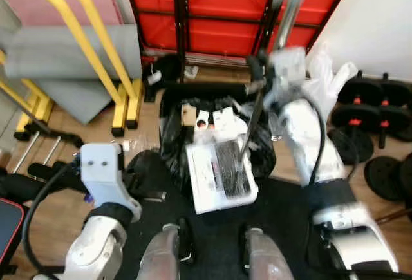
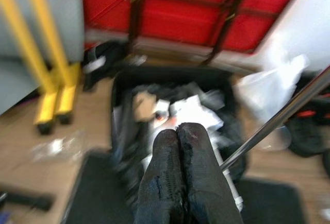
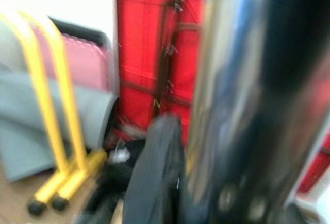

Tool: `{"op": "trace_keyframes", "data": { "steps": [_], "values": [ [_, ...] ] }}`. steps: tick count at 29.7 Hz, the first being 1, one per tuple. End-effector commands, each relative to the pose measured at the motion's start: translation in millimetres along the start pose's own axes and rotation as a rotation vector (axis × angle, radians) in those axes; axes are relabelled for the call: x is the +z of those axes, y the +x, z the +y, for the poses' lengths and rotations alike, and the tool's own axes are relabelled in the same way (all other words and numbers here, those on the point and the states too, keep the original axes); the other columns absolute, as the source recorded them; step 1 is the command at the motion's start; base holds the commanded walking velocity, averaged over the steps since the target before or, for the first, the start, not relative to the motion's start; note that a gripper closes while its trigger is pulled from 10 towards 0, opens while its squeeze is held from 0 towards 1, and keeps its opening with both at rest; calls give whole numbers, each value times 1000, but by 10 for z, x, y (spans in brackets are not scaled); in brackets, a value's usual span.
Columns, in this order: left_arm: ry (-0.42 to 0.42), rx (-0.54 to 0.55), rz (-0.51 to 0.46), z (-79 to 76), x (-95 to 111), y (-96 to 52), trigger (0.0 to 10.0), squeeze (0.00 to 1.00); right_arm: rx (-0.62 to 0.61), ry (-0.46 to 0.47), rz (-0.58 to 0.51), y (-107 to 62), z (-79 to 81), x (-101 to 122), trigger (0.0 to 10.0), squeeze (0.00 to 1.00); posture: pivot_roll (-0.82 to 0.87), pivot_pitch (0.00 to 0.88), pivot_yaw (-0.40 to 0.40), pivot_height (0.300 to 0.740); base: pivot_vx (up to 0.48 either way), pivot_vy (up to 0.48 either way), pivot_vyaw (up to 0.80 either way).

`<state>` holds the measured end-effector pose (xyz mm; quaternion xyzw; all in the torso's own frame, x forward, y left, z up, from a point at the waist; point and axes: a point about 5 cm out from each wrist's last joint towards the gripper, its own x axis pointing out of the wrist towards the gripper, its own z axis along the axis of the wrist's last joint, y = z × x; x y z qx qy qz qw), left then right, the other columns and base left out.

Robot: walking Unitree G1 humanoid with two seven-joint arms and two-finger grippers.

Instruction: Sweep floor

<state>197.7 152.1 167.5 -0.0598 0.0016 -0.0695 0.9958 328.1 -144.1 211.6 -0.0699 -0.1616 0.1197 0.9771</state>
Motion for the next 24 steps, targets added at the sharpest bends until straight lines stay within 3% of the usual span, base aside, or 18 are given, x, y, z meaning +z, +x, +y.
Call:
{"op": "trace_keyframes", "data": {
  "steps": [1,7,8,12,24],
  "values": [
    [-8,14,21,54,-78,12,10000,0,53,-1,-12,-125,123,96,10000,0,-129,101,2,740,0,0,0],
    [-10,5,19,74,-112,68,10000,0,36,-19,45,-300,31,47,10000,0,-140,78,4,740,0,0,0],
    [-8,0,13,78,-113,90,10000,0,7,-36,58,-330,-42,7,0,0,-138,64,11,740,0,0,0],
    [-2,-4,3,93,-101,127,10000,0,-49,-36,60,-373,-135,-12,0,0,-130,58,17,740,0,0,0],
    [19,-8,-5,122,-106,152,10000,0,-73,-23,97,-399,-104,142,0,0,-122,58,26,740,0,0,0]
  ]
}}
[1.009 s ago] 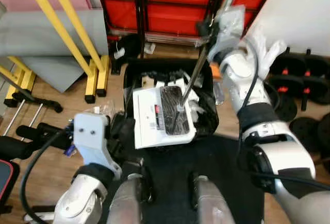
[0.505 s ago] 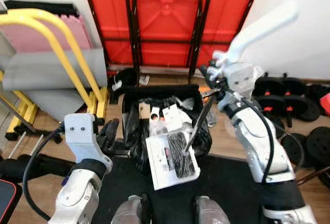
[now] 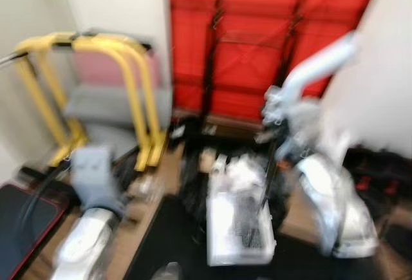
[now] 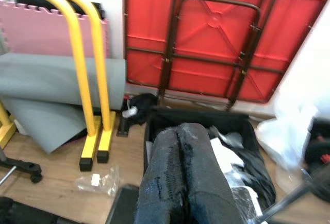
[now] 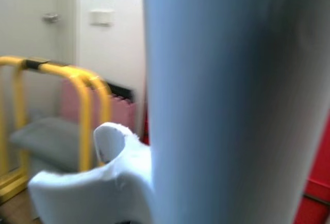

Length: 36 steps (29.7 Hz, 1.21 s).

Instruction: Sweep floor

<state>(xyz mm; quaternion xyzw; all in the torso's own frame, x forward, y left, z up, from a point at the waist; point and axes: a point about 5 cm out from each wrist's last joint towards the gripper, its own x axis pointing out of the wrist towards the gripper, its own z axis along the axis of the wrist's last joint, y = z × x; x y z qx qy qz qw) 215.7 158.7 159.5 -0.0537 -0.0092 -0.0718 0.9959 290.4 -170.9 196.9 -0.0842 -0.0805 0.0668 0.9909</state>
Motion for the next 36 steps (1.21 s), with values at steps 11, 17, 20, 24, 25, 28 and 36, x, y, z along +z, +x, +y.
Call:
{"op": "trace_keyframes", "data": {
  "steps": [11,17,20,24,25,28,36],
  "values": [
    [7,-41,22,-1,-61,17,10000,0,19,27,-31,46,105,202,10000,0,-122,50,27,740,0,0,0],
    [2,-61,29,-28,-75,19,10000,0,17,43,14,45,127,143,10000,0,-122,52,27,740,0,0,0],
    [0,-67,29,-37,-78,19,10000,0,15,50,34,43,132,109,10000,0,-121,52,27,740,0,0,0],
    [-4,-94,32,-78,-80,14,10000,0,17,93,97,50,142,-9,10000,0,-116,60,27,740,0,0,0],
    [-5,-111,35,-105,-81,6,10000,0,29,119,132,54,150,-81,10000,0,-114,65,26,740,0,0,0],
    [-6,-132,39,-140,-80,-12,10000,0,47,146,178,52,158,-181,10000,0,-111,73,27,740,0,0,0],
    [-9,-170,56,-214,-84,-83,10000,0,90,137,234,72,199,-322,10000,0,-94,106,29,740,0,0,0]
  ]
}}
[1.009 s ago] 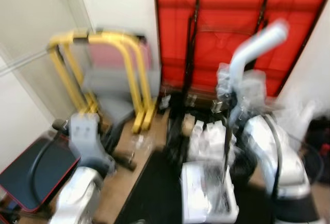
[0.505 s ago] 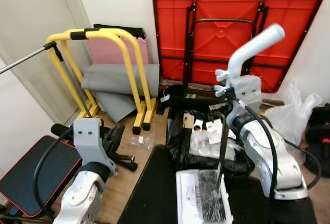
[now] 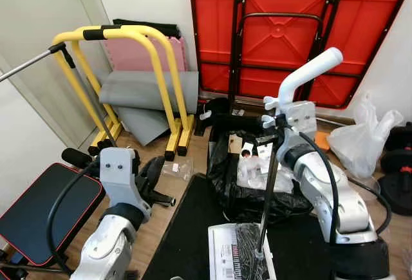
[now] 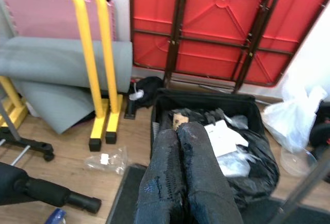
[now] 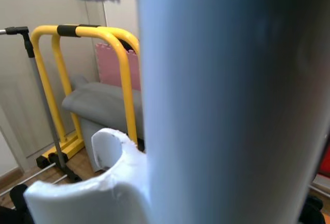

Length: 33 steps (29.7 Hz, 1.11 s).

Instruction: Sweep floor

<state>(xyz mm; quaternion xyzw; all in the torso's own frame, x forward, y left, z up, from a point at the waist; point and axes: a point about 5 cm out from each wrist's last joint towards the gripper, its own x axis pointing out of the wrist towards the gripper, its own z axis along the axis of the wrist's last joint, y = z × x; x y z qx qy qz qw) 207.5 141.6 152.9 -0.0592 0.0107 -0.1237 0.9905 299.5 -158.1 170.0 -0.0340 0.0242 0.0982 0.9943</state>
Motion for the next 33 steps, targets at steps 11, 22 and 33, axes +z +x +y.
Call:
{"op": "trace_keyframes", "data": {
  "steps": [11,22,33],
  "values": [
    [9,-87,29,-97,17,-108,10000,0,10,16,75,96,-21,-301,10000,0,-65,146,27,740,0,0,0],
    [14,-100,43,-143,77,-214,10000,0,-66,-39,55,219,-270,-427,10000,0,-35,210,37,740,0,0,0],
    [17,-106,46,-171,143,-307,10000,0,-174,-79,5,181,-562,-459,10000,0,-6,253,56,740,0,0,0]
  ]
}}
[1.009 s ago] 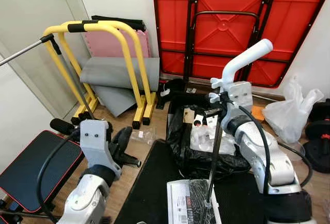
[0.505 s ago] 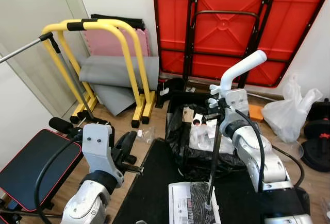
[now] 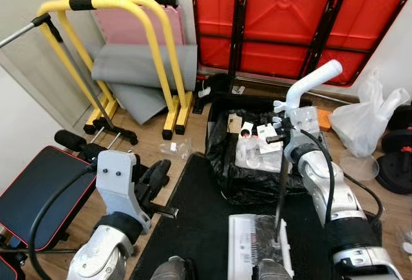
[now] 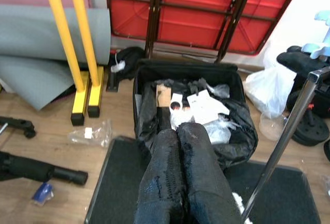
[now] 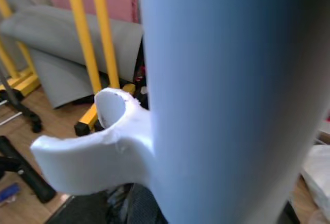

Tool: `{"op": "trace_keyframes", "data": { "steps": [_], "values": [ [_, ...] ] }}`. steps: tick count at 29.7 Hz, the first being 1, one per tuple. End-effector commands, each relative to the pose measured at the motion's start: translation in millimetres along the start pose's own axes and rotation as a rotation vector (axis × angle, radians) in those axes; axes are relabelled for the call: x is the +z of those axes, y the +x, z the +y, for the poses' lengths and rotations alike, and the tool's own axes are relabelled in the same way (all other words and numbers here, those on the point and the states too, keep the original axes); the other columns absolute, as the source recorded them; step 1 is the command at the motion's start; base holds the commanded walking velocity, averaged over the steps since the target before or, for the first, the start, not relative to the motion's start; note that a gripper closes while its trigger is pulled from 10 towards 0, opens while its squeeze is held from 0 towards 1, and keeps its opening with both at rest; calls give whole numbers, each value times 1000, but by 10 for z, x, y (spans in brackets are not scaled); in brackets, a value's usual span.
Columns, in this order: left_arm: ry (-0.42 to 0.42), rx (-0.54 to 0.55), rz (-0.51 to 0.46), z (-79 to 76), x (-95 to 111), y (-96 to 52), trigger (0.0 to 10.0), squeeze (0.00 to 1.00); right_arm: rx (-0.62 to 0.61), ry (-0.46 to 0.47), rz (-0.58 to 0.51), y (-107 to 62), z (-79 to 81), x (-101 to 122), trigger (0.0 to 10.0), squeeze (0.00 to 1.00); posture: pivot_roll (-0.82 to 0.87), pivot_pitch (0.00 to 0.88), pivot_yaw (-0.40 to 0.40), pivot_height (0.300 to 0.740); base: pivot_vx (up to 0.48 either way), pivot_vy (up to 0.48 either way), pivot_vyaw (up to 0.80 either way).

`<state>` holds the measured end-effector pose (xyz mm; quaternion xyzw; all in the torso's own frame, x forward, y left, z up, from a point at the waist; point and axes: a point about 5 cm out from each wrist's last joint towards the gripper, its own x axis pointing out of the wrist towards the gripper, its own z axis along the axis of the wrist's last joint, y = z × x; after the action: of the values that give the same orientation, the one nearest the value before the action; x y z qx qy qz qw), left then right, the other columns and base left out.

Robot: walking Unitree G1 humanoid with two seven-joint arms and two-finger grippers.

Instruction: Sweep floor

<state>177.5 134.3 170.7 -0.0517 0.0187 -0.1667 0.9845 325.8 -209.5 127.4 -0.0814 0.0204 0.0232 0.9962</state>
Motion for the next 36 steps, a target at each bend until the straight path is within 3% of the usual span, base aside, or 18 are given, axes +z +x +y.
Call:
{"op": "trace_keyframes", "data": {
  "steps": [1,4,16,18,23,29,34,36],
  "values": [
    [3,-20,23,-9,-16,-33,10000,0,-21,12,0,5,-32,-12,10000,0,-6,253,56,740,0,0,0],
    [5,-26,26,-14,5,-47,10000,0,-67,52,-53,69,-118,60,10000,0,-3,257,62,740,0,0,0],
    [12,-28,29,-16,37,-67,10000,0,-79,96,-177,197,-103,280,10000,0,22,272,72,740,0,0,0],
    [14,-26,32,-18,44,-81,10000,0,-70,125,-257,262,-98,460,10000,0,26,272,70,740,0,0,0],
    [14,-25,33,-22,47,-85,10000,0,1,155,-346,302,-26,678,10000,0,21,272,66,740,0,0,0],
    [9,-25,34,-21,45,-70,10000,0,82,152,-359,292,103,700,10000,0,15,269,66,740,0,0,0],
    [8,-27,34,-24,47,-59,10000,0,124,106,-220,294,219,388,10000,0,15,267,63,740,0,0,0],
    [8,-27,34,-25,48,-58,10000,0,125,105,-209,293,225,360,10000,0,15,267,63,740,0,0,0]
  ]
}}
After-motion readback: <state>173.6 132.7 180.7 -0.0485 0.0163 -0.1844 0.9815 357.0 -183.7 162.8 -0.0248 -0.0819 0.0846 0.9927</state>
